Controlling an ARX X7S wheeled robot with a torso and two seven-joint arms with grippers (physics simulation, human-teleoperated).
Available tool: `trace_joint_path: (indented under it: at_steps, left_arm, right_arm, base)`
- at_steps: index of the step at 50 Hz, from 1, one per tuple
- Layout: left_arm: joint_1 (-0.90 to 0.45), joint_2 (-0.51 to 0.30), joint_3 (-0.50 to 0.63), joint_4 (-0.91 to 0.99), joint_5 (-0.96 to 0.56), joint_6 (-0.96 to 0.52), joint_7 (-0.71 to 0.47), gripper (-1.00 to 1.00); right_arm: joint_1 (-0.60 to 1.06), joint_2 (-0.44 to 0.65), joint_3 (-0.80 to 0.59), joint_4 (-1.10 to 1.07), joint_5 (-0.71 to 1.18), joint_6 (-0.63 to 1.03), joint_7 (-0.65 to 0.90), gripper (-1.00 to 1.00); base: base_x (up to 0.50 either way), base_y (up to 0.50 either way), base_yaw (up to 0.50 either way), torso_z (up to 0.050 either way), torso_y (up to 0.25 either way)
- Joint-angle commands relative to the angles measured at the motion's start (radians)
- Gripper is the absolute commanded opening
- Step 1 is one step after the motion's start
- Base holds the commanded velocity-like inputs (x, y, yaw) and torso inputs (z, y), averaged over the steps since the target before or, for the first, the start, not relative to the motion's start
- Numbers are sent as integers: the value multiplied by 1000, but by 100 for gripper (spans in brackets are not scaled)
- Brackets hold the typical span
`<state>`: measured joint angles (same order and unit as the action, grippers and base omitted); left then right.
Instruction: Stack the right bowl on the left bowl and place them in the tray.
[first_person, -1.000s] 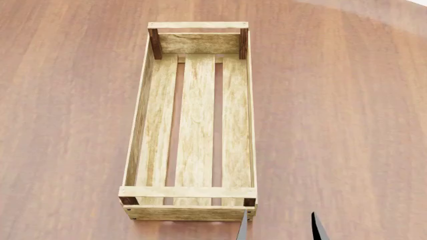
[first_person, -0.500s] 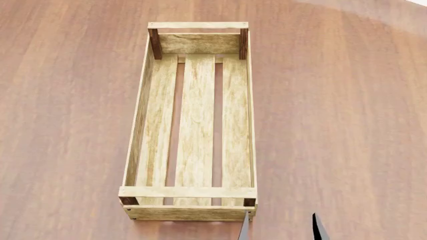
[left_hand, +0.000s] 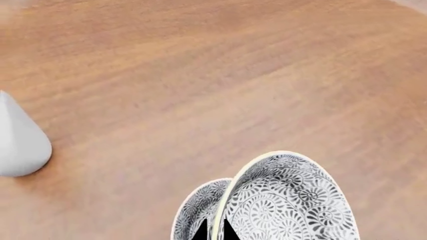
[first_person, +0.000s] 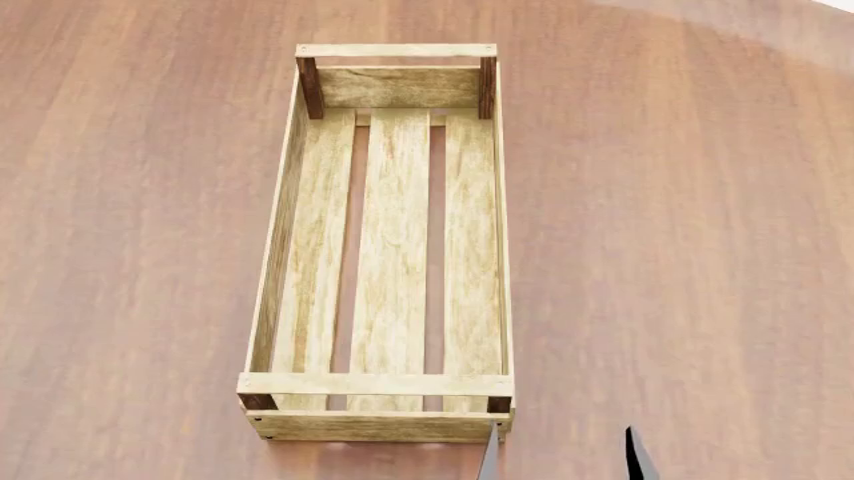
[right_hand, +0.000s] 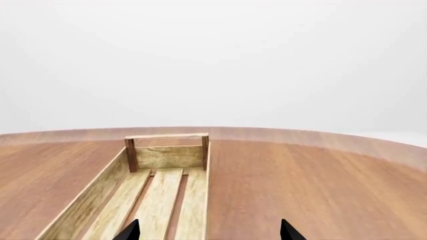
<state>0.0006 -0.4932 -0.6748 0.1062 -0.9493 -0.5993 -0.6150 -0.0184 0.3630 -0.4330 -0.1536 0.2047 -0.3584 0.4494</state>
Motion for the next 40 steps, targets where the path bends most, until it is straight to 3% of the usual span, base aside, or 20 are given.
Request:
trace_joint_path:
  at_steps: [1,12,13,24,40]
  left_arm:
    - [-19,19,-15,-53,40,28,24,-100]
    - [-20,23,-7,-93,74,70,52,-100]
    - [-20,23,-7,-91,76,71,49,100]
    - [-16,16,28,-74,145,120,57,100]
    - [11,23,19,-50,133,135,89,100]
  right_arm:
    - [-2,-15,15,0,-24,1,-19,100]
    - [0,-16,10,11,-31,-1,-17,100]
    - [0,-16,9,10,-31,0,-17,100]
    - [3,-16,6,15,-29,1,-15,100]
    - [3,-13,1,12,-33,5,-12,100]
  base:
    - [0,0,0,0,0]
    - [0,0,0,0,0]
    - [0,0,0,0,0]
    - [0,0,0,0,0]
    - [0,0,0,0,0]
